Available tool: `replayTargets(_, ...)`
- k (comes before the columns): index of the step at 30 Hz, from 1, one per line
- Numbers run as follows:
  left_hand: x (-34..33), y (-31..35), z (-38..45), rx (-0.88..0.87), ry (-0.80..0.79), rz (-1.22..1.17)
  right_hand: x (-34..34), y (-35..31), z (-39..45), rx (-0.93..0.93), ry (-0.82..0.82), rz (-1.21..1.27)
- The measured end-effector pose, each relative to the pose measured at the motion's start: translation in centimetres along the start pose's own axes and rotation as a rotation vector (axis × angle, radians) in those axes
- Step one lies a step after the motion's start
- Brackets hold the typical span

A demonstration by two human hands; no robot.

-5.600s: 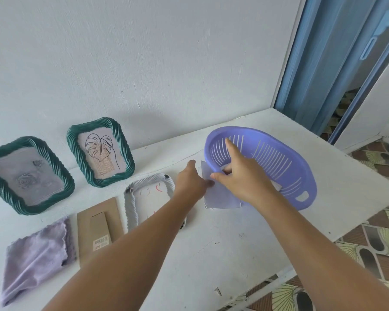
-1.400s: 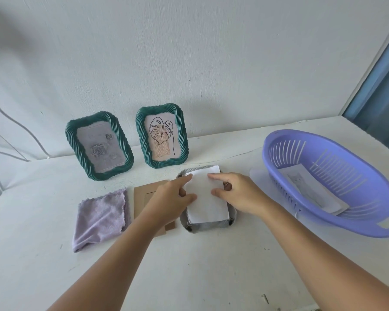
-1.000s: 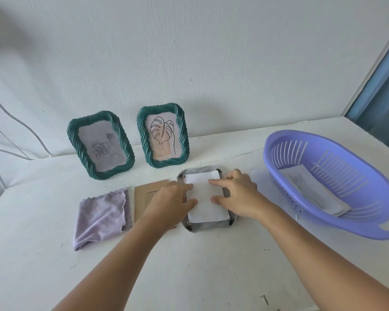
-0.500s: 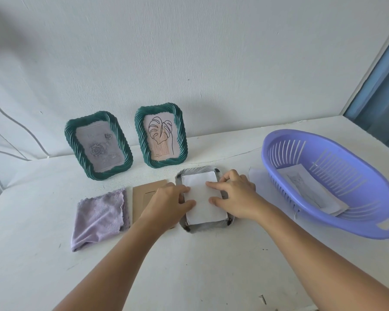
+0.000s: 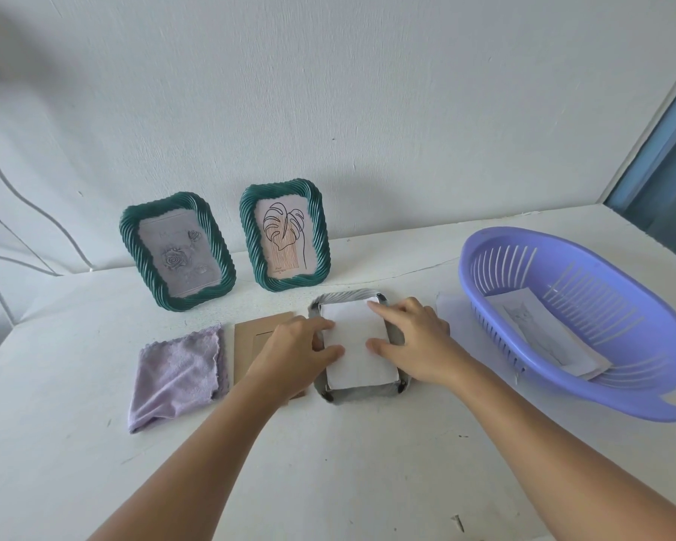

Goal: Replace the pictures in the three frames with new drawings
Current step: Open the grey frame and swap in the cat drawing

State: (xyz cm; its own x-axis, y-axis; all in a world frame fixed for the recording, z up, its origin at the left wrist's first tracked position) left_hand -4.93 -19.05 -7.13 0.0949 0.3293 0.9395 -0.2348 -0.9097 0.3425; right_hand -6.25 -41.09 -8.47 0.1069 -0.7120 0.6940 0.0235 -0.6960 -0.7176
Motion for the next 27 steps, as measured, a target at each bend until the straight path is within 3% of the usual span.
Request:
replayTargets(7,0.6,-0.3,0.2,0.035,0.097,0.007,0.1,0.5,0.4,-0.035,0.223,0.05)
replayTargets(14,0.0,-0.3,0.7,0.059,-0.017,-0.004,-0.4,0.9,0.7,-0.052,0.15,0.017)
replayTargets(27,-0.1,-0.3,0.9,0.109,0.003,-0.115,0.1,0.8,0.6,-0.057,0.14,0.049)
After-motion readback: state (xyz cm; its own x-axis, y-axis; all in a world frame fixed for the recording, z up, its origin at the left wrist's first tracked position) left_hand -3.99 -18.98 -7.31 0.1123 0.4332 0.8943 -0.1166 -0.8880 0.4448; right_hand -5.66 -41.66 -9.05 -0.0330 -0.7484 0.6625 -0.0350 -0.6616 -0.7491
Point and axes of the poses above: each hand's wrist, its own z-axis towards the middle knuckle, its own x-axis out of the back of the hand, y = z × x, the point moved 2 cm from there along z, towards the middle knuckle, and after that the axes turned 14 degrees about z, right-handed, at the moved point
